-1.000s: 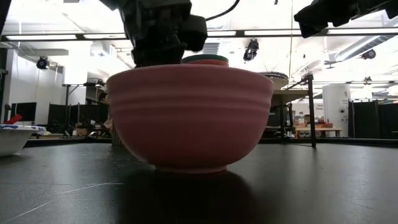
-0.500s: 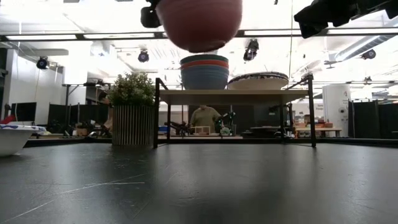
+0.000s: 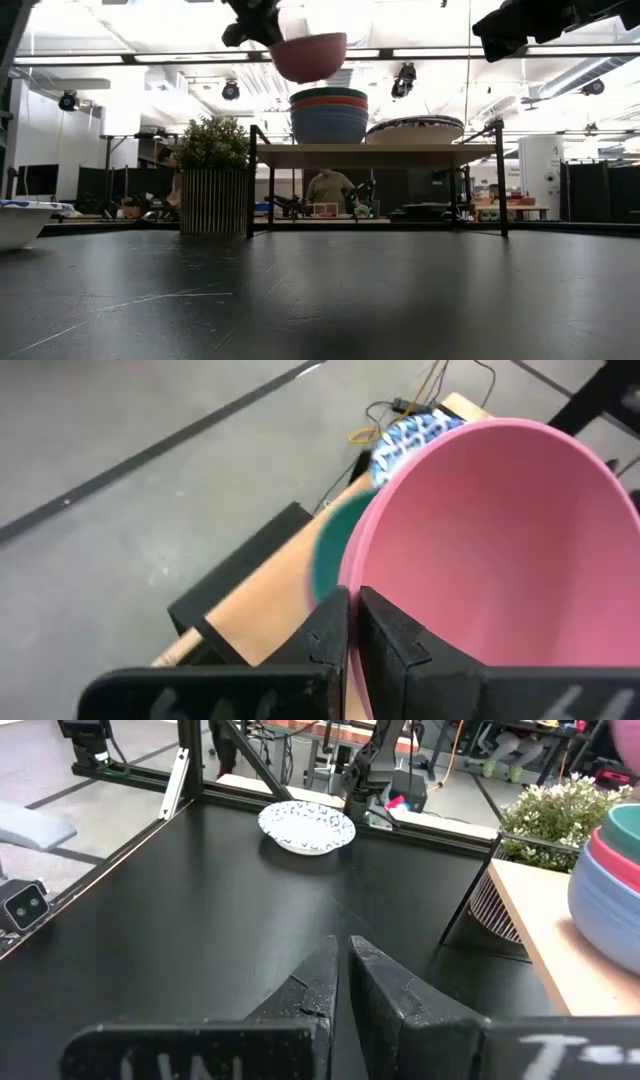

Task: Place and stack bowls onto a shelf
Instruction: Stack the pink bowl on top of the green bowl

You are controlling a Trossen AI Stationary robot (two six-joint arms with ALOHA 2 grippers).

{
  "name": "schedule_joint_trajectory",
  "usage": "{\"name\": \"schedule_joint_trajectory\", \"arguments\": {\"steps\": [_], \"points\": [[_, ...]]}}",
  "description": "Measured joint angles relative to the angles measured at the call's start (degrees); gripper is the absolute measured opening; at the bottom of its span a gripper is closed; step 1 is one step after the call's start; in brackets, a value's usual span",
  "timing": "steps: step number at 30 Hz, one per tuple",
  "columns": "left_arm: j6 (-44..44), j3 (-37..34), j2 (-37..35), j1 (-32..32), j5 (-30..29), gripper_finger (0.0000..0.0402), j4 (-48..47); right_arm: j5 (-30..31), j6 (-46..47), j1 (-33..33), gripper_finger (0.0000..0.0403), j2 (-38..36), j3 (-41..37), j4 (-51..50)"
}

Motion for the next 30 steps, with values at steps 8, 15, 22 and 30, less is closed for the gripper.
{"name": "schedule_joint_trajectory", "arguments": {"steps": [8,15,22,30], "points": [[4.36,9.85,9.32,2.88,4.16,0.0000,-2.00,0.00,0.37,0.00,0.0018,0.00,0.00,-0.13],[5.20,12.21,13.25,2.90,3.92,0.0002,-2.86,0.04,0.96,0.00,0.0018,0.00,0.00,-1.14],[4.97,12.19,13.55,2.92,3.87,0.0036,-1.99,0.09,1.22,-0.02,0.0018,0.09,0.00,-1.09],[6.93,12.09,13.25,2.96,3.85,0.0091,-1.64,0.09,1.25,-0.02,0.0018,0.09,0.00,-1.09]]}}
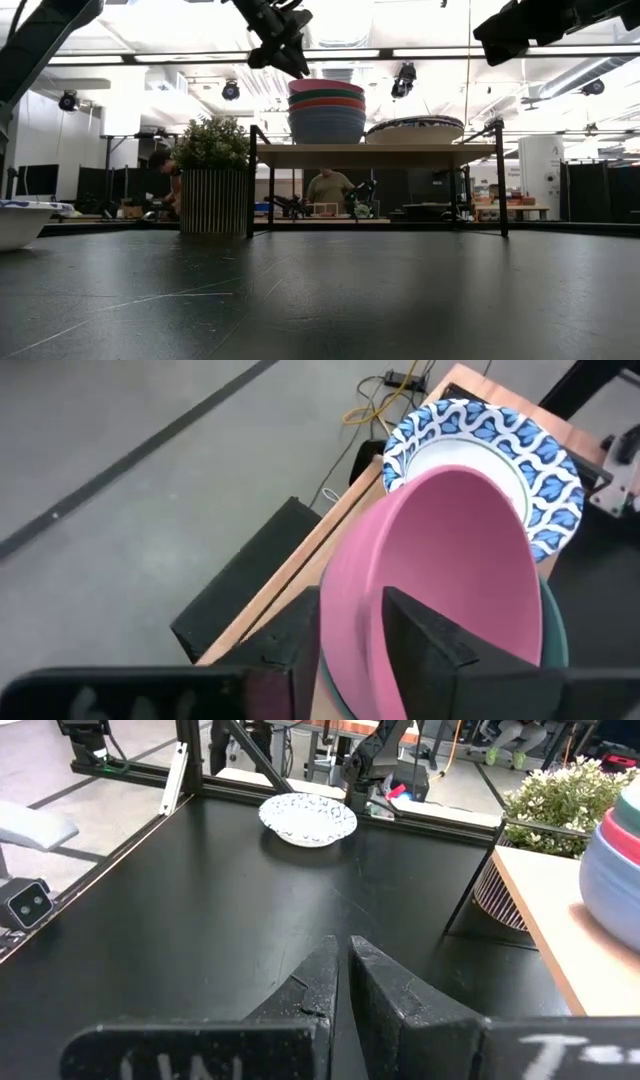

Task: Place and stack bowls onto a shelf
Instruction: Stack the pink bowl on top of the green bowl

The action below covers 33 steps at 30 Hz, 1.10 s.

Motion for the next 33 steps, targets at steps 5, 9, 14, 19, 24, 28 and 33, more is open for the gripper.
{"name": "schedule_joint_trajectory", "arguments": {"steps": [5,9,14,19,24,28,33], "points": [[9.74,-0.01,-2.62,-0.41,0.00,0.0103,0.79,1.98,0.45,0.00,0.0018,0.00,0.00,0.17],[19.32,-0.02,-3.22,-1.65,0.20,0.0085,6.37,5.19,0.60,0.00,0.0018,0.39,0.00,0.30],[24.91,-1.95,-3.25,-2.38,6.66,0.0038,13.78,6.03,0.54,0.00,0.0018,1.45,0.00,0.73],[25.11,-6.52,-3.24,-2.21,7.59,0.0006,14.34,6.03,0.74,0.00,0.0018,3.03,0.00,1.21],[23.73,-13.20,-3.33,-2.16,3.65,0.0001,19.60,6.08,2.01,0.00,0.0018,5.16,0.00,1.36],[22.38,-16.62,-3.37,-2.03,2.47,0.0001,23.85,6.08,2.99,0.00,0.0018,6.82,0.00,1.48],[19.11,-18.01,-3.39,-1.14,1.73,0.0000,23.82,6.08,3.01,0.00,0.0018,8.63,0.00,2.93]]}}
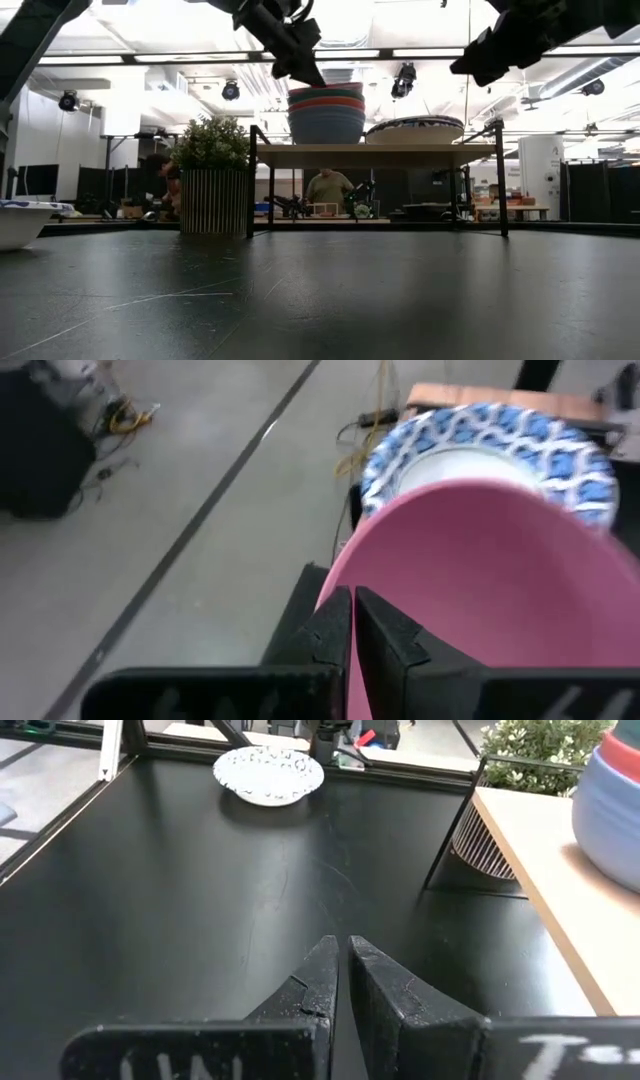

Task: Place and stack bowls onto a shelf
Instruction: Stack the pink bowl on top of the green bowl

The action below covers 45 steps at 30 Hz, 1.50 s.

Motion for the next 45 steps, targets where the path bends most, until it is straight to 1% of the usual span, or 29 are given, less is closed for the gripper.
{"name": "schedule_joint_trajectory", "arguments": {"steps": [5,8,10,12,15,17,19,21,24,29,33,37,39,42,45], "points": [[-3.01,-0.21,0.00,0.49,-0.76,0.0000,-1.44,-0.02,-0.02,0.00,0.0018,1.69,0.00,1.71],[-3.04,0.03,0.00,0.49,-0.74,0.0000,-1.73,-0.01,-0.04,0.00,0.0018,2.53,0.00,2.89],[-3.01,0.76,-0.15,0.47,-0.74,0.0000,-2.30,0.26,0.09,0.00,0.0018,3.17,0.00,5.45],[-2.87,1.97,-0.81,0.36,-0.72,0.0000,-3.57,2.35,0.86,0.02,0.0018,4.07,0.00,9.10],[-1.90,3.05,-3.12,0.03,-0.08,0.0000,-5.46,7.46,1.04,-0.12,0.0018,5.87,0.00,15.48],[-1.54,2.46,-5.51,-0.23,0.82,0.0000,-6.24,10.30,-0.27,-0.91,0.0018,7.19,0.03,19.51],[-1.46,0.59,-8.64,-0.55,1.25,0.0000,-7.02,11.67,-0.97,-2.86,0.0018,8.65,1.22,21.11],[-1.62,-2.68,-12.26,-1.32,1.32,0.0000,-6.38,11.86,-0.53,-5.61,0.0018,10.40,3.86,21.09],[-3.19,-11.18,-18.81,-3.54,2.52,0.0000,-2.81,10.66,-1.18,-10.19,0.0018,14.09,8.55,20.37],[-5.76,-28.64,-29.89,-8.19,2.61,0.0000,9.50,4.90,-2.94,-18.13,0.0017,21.06,17.42,18.50],[-8.27,-39.75,-37.93,-10.57,2.49,0.0000,19.02,4.40,-4.46,-22.88,0.0017,26.85,25.07,18.50],[-11.08,-48.78,-44.07,-11.25,2.46,0.0000,25.19,3.70,-4.55,-26.81,0.0017,33.38,33.97,16.02],[-12.65,-52.60,-46.77,-11.31,2.32,0.0000,28.00,1.44,-4.53,-28.19,0.0017,37.15,39.32,13.00],[-15.15,-57.63,-49.96,-11.38,2.32,0.0000,31.94,-1.83,-4.45,-29.35,0.0017,43.29,46.96,9.38],[-16.33,-61.99,-52.49,-11.86,2.32,0.0000,34.98,-2.12,-5.03,-29.62,0.0017,48.87,53.45,7.63]]}}
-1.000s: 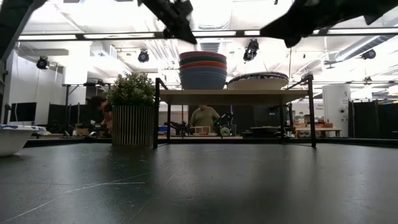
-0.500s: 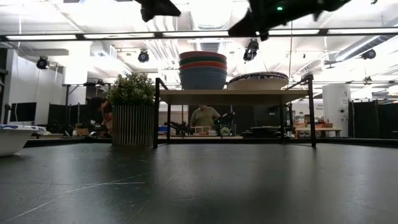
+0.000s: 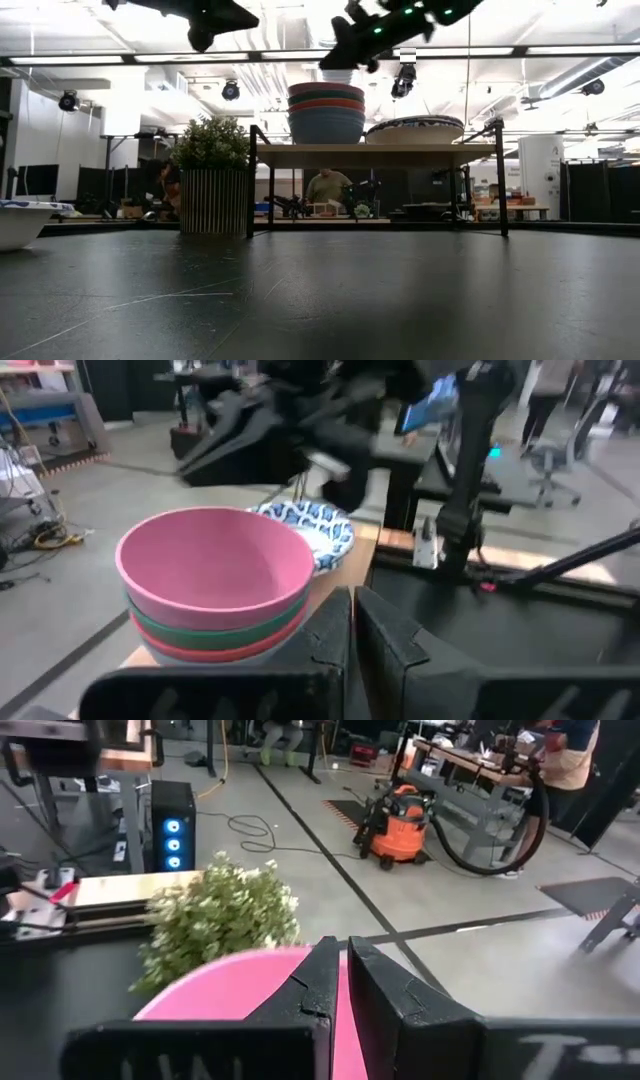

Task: Place and stack bowls onto a shelf
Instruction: Stack the pink bowl on top of the green bowl, then stack the white patterned bowl on top of the white patterned bowls

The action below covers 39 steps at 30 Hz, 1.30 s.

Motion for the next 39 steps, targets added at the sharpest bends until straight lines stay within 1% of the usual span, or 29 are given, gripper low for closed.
{"name": "schedule_joint_trajectory", "arguments": {"steps": [4,9,13,18,27,30,32,34,37,39], "points": [[-0.68,-4.20,-3.64,-0.60,0.02,0.0000,4.40,-0.02,-0.59,-0.18,0.0017,6.26,6.58,-0.27],[-1.64,-6.92,-7.80,-0.75,0.04,0.0000,4.74,-0.02,-0.61,-0.67,0.0017,11.93,11.72,-0.97],[-1.90,-8.76,-10.88,-0.84,0.04,0.0000,4.95,0.00,-0.54,-1.01,0.0017,14.78,14.87,-3.39],[-3.01,-10.35,-13.52,-0.84,0.04,0.0000,4.82,-0.02,-0.54,-1.05,0.0017,16.37,16.55,-6.21],[-3.64,-10.89,-14.20,-0.90,0.06,0.0000,4.78,0.00,-0.44,-1.05,0.0017,16.28,16.41,-7.22],[-5.35,-10.89,-14.18,-1.06,0.13,0.0000,4.65,-0.02,-0.50,-1.02,0.0017,14.75,16.54,-8.65],[-7.39,-10.89,-14.18,-1.57,0.46,0.0000,3.82,-0.47,-0.57,-0.72,0.0017,12.58,16.40,-10.33],[-10.35,-10.89,-14.10,-2.71,0.54,0.0000,1.79,-3.51,-0.54,-0.57,0.0017,9.63,15.65,-13.05],[-16.62,-10.89,-13.00,-6.15,0.29,0.0000,-0.98,-7.67,0.10,0.53,0.0017,5.27,13.44,-17.54],[-21.32,-10.94,-11.61,-9.15,-0.12,0.0000,-1.41,-8.66,0.27,2.21,0.0017,2.24,10.51,-19.55]]}}
